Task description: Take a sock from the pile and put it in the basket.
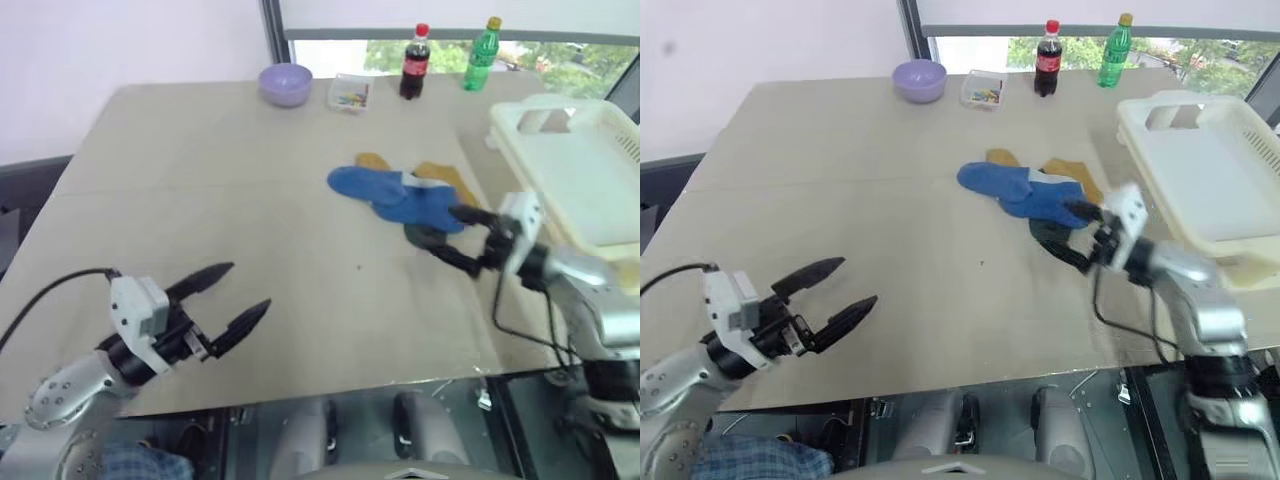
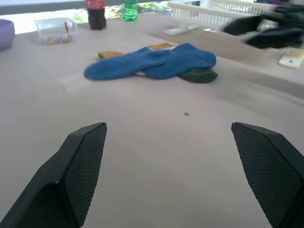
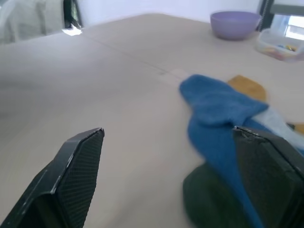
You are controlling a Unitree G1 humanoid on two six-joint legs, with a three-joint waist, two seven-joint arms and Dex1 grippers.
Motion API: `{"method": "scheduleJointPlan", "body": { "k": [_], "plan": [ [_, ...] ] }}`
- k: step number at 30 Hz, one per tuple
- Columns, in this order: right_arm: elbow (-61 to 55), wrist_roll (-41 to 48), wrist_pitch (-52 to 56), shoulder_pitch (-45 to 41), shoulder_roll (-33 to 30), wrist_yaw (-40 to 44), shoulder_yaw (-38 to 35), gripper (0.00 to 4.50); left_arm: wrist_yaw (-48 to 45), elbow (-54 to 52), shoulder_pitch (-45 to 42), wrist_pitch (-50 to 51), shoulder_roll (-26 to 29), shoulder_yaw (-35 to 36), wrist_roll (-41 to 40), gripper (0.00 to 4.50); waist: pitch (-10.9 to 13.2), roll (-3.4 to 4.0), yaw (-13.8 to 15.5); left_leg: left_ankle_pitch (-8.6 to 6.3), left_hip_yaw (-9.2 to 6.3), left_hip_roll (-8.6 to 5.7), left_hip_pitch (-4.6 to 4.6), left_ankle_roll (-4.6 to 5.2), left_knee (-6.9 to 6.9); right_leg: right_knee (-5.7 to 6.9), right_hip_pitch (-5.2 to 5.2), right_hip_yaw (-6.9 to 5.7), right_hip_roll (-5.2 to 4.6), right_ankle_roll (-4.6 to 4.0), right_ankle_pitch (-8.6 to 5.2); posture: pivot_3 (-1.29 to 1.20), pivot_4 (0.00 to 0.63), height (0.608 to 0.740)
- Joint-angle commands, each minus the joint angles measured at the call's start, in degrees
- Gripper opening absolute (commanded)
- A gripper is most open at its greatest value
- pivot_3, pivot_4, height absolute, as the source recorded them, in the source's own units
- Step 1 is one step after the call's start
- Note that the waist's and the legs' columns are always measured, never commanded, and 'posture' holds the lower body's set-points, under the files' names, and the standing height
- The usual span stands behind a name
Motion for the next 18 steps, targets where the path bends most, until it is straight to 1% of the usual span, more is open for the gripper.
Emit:
{"method": "scheduleJointPlan", "body": {
  "k": [1, 4, 5, 8, 10, 13, 17, 18],
  "plan": [
    [9.7, -6.4, 3.0, -8.5, 2.6, -6.4, 3.3, 4.42, -0.4, 0.2, -1.2, 0.0, 1.2, 1.9, -0.6, 4.5, 0.0, -0.01, 0.0, 0.0, 0.01, -0.01, 0.0, 0.0, 0.0, -0.02, 0.01, -0.02, 0.01, 0.0, 0.0, 0.0, 0.15, 0.733],
    [16.3, -8.3, 1.6, -13.1, 5.4, -6.7, 4.9, 4.42, -0.7, 0.5, -1.2, -0.2, 1.5, 2.2, 0.1, 4.5, 0.0, -0.01, 0.0, 0.0, 0.02, -0.04, -0.06, 0.0, -0.02, -0.07, 0.01, -0.04, 0.03, 0.0, -0.01, 0.0, 0.15, 0.733],
    [17.8, -8.3, 2.7, -14.0, 6.1, -6.6, 5.0, 4.42, -0.7, 0.6, -1.0, -0.4, 1.4, 2.3, 0.3, 4.5, 0.0, -0.01, 0.0, 0.0, 0.0, -0.04, -0.08, 0.0, -0.03, -0.09, 0.01, -0.06, 0.03, 0.01, -0.01, 0.0, 0.15, 0.733],
    [22.0, -8.9, 5.0, -16.3, 7.3, -7.0, 5.1, 4.42, -0.2, 0.0, -0.5, -0.6, 0.9, 2.4, 0.6, 4.5, 0.0, -0.01, -0.2, -0.01, 0.02, -0.04, -0.11, 0.01, -0.07, -0.1, -0.01, -0.07, 0.03, 0.18, 0.08, 0.0, 0.15, 0.733],
    [23.6, -9.5, 3.9, -17.0, 7.5, -6.7, 5.0, 4.42, 0.3, -0.6, 0.2, -0.7, 0.5, 2.5, 0.7, 4.5, 0.0, 0.0, -0.5, -0.01, 0.02, -0.04, -0.11, 0.01, -0.07, -0.09, -0.01, -0.08, 0.04, 0.19, 0.09, 0.0, 0.15, 0.733],
    [25.4, -10.1, 2.0, -17.7, 7.8, -6.2, 4.6, 3.61, 0.8, -1.0, 1.2, -1.3, -0.2, 2.5, 1.5, 4.5, 0.0, 0.01, -0.6, -0.01, 0.02, -0.01, -0.07, 0.01, -0.07, -0.08, 0.0, -0.08, 0.08, 0.16, 0.07, 0.0, 0.15, 0.733],
    [26.5, -9.3, 1.7, -18.5, 8.6, -5.7, 3.6, 1.55, 1.2, -1.0, 1.7, -2.0, -1.2, 1.9, 2.4, 4.5, 0.0, 0.01, -0.7, 0.02, 0.0, 0.04, -0.02, -0.02, -0.06, 0.01, 0.0, -0.07, 0.15, 0.05, 0.0, 0.0, 0.15, 0.733],
    [26.6, -9.3, 1.8, -18.7, 8.7, -5.5, 3.6, 1.13, 1.3, -1.1, 1.8, -2.1, -1.5, 1.7, 2.7, 4.5, 0.0, 0.01, -0.7, 0.03, -0.01, 0.04, -0.01, -0.05, -0.06, 0.02, 0.0, -0.07, 0.16, 0.04, 0.01, 0.0, 0.15, 0.733]
  ]
}}
